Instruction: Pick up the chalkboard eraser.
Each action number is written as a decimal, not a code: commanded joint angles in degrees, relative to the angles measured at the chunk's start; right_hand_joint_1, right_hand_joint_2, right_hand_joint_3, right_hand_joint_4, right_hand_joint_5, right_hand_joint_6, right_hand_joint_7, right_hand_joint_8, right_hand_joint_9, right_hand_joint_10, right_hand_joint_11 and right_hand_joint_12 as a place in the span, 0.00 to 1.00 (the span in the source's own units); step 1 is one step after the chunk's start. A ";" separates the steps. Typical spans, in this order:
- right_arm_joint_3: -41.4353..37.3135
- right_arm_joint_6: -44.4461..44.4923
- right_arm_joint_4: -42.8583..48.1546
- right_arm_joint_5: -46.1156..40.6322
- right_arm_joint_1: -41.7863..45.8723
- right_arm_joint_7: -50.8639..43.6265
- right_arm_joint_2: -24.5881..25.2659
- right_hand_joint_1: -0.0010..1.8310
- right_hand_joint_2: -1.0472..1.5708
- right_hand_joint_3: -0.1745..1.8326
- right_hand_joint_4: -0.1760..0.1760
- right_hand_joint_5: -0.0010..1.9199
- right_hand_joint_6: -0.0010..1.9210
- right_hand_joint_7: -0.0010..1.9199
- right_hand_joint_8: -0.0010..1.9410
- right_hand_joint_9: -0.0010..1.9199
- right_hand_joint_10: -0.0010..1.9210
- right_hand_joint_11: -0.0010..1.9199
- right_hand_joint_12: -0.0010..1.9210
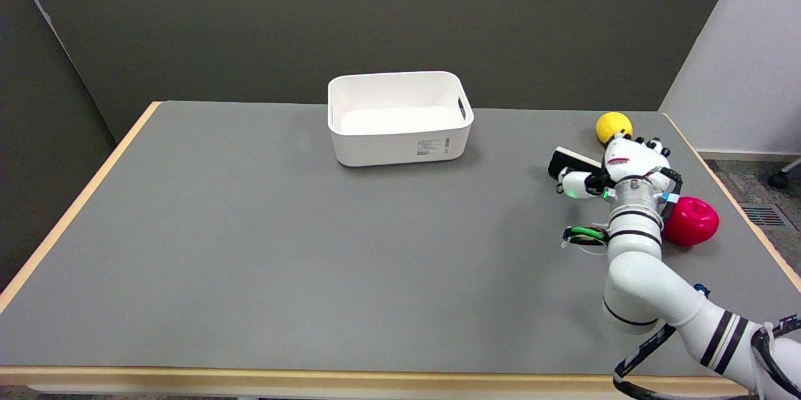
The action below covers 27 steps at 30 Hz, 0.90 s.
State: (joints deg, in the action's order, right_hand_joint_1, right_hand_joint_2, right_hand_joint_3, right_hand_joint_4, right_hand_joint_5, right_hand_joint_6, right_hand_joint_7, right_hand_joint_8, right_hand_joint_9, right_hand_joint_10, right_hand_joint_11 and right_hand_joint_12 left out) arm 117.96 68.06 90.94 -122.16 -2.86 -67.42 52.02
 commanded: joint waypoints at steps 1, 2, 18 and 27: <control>-2.97 -10.02 -8.79 -10.03 -4.07 -3.01 -2.30 0.37 0.64 0.53 0.11 0.16 0.33 0.23 0.32 0.16 0.53 0.02 0.67; -2.82 -10.89 -9.49 -10.13 -4.60 -3.01 -2.38 0.37 0.64 0.53 0.11 0.16 0.33 0.23 0.32 0.16 0.53 0.02 0.67; -1.74 -19.62 -18.02 -11.37 -10.94 -3.01 -2.05 0.37 0.64 0.53 0.11 0.16 0.33 0.24 0.32 0.17 0.53 0.03 0.67; -1.74 -20.65 -19.55 -11.45 -12.37 -3.01 -1.16 0.37 0.64 0.53 0.11 0.16 0.33 0.24 0.32 0.17 0.53 0.03 0.68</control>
State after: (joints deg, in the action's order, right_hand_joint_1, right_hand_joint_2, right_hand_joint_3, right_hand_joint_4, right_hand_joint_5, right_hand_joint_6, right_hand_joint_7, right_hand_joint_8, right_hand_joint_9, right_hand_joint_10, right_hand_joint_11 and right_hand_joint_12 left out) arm 116.22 52.19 76.37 -132.19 -11.51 -70.12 50.11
